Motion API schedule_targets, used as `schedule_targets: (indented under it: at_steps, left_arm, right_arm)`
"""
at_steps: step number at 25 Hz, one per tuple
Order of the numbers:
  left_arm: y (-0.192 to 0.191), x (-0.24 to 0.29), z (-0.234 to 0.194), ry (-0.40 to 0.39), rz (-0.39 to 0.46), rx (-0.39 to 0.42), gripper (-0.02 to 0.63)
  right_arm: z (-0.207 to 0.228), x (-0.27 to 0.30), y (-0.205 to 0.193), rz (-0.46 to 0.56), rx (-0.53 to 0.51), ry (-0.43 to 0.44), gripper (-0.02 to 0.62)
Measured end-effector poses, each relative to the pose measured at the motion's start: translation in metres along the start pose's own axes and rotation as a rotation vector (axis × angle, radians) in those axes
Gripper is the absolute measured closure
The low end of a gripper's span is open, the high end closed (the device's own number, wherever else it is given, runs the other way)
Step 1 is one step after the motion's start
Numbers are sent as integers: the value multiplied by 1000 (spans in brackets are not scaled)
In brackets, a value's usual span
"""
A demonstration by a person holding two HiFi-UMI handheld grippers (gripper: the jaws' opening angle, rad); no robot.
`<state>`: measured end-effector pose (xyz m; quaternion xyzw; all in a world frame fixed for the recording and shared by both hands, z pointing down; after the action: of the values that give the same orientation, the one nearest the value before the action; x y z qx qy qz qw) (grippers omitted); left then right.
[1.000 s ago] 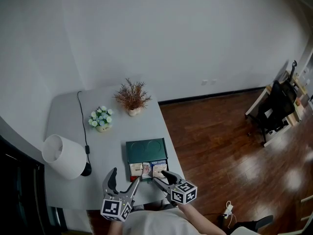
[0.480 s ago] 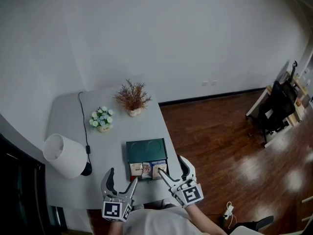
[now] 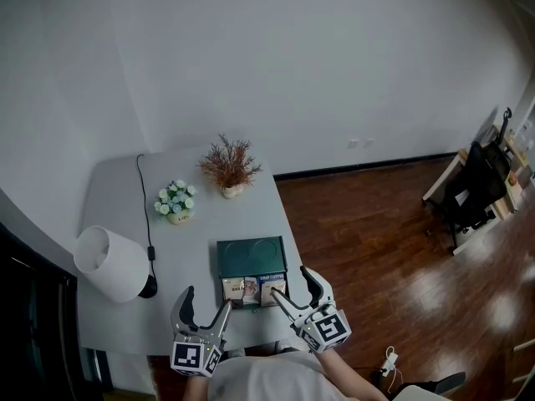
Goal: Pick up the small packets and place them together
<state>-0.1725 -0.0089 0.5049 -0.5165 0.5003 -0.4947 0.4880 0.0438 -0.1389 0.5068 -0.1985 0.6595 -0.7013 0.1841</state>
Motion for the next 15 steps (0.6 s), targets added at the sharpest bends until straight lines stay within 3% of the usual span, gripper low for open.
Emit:
schedule_targets:
  at_steps: [4,7,12,15]
  left_arm:
    - [-22,8,-1,-35,-101,34,235]
    - [-51,19,-3,-105,-230,70,235]
    - [-118,52,-1,-377,-546,217,240]
    - [-153,74,6,-559,-700,353,255]
  right_arm:
    - [0,3,-5,-25,5,24,245]
    - [3,3,-7,-26,9,23,245]
    - [13,0,-10,-28,23,2,245]
    - [15,-2,-11,-25,28,1,245]
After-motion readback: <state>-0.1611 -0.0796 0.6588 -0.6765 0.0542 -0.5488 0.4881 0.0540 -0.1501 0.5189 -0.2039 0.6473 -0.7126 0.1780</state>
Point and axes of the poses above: the fingertips, and each gripper's own axes: x forward along the fingers, z to its right, y out of its top, the point moved 7 cm from there along -x, backward along the fingers, and after that the axes turned 4 degrees about x, right-handed, at the moved point
